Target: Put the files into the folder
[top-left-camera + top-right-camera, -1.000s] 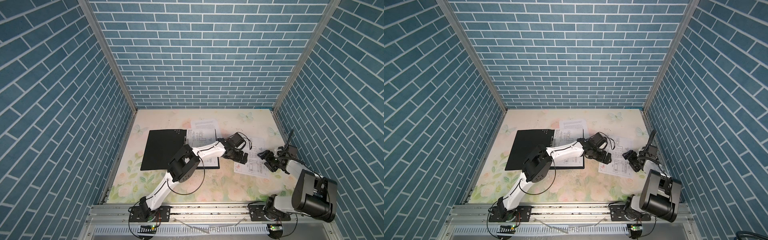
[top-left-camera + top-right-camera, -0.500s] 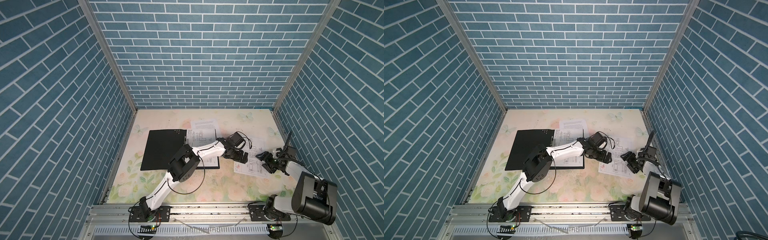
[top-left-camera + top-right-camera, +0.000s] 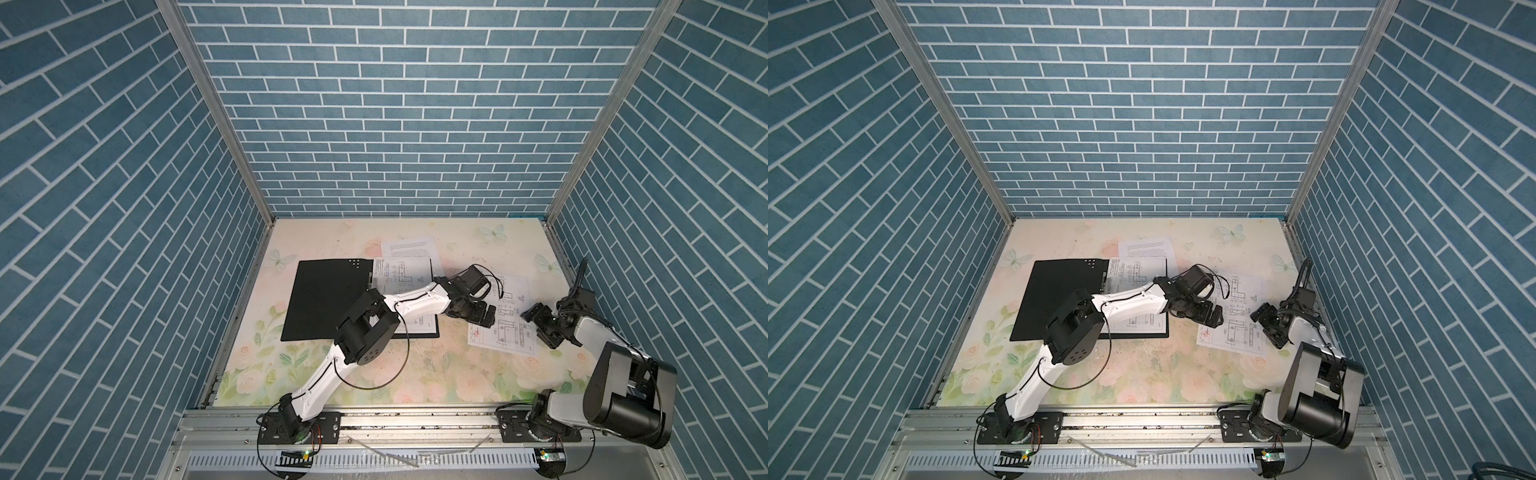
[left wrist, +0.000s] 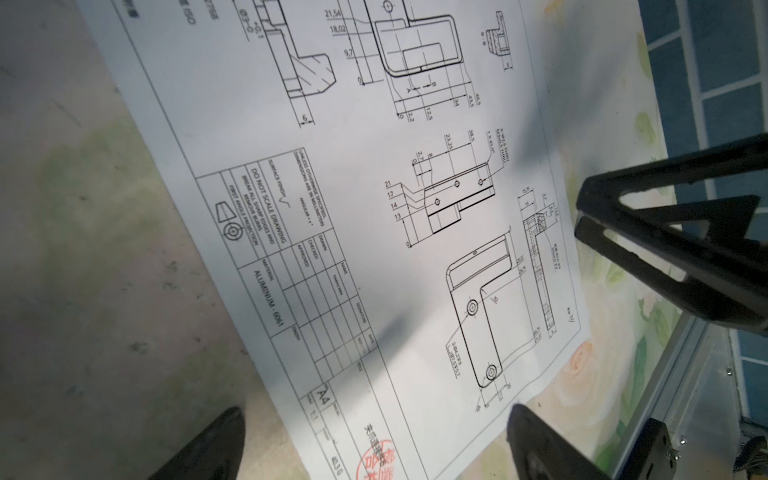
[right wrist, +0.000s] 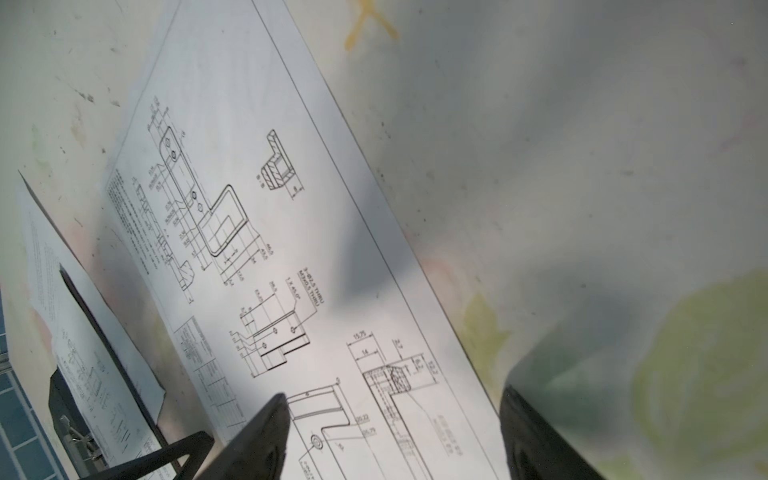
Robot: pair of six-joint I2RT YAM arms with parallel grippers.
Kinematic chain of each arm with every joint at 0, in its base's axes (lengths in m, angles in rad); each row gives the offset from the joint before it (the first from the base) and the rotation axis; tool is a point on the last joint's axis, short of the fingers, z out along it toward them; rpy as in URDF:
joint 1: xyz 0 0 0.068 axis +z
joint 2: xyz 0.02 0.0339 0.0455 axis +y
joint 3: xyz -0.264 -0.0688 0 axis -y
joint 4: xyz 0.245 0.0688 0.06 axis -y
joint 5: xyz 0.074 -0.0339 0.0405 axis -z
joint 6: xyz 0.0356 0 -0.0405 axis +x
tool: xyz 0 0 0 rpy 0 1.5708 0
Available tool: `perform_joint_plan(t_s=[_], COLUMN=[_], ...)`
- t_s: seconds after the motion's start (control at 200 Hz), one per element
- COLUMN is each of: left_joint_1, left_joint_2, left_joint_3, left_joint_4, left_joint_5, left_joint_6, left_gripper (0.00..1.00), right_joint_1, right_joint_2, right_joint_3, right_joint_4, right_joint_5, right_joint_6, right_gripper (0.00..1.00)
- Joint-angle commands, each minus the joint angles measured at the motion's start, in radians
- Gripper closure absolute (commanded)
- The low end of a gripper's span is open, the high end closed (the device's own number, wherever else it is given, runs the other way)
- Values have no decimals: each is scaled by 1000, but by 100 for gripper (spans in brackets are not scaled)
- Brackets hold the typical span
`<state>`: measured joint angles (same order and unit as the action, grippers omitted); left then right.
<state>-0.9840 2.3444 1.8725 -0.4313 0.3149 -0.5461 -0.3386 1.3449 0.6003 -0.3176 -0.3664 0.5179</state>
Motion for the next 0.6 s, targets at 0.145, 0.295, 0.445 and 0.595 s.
perform_joint_plan(t_s=[0.145,0.295,0.445,0.595], left_joint_1=[-2,-2,-2,-1], left_joint_2=[20,22,28,31], left_joint_3=[-33,-37,-40,-44], left_joint_4=[-52,-44,-23,-20], left_joint_5=[-5,2,28,40], left_joint_6=[5,2,-11,-12], left_gripper=[0,0,0,0], right_joint_1=[0,0,11,42], right_joint_2=[62,115,159,185], right_joint_3=[68,102,100,110], right_joint_4=[-83,-95,-87,-104], right_joint_5=[85,42,-28,-63], right_joint_6=[-84,-114,-115,-117], right_gripper=[21,23,29,31])
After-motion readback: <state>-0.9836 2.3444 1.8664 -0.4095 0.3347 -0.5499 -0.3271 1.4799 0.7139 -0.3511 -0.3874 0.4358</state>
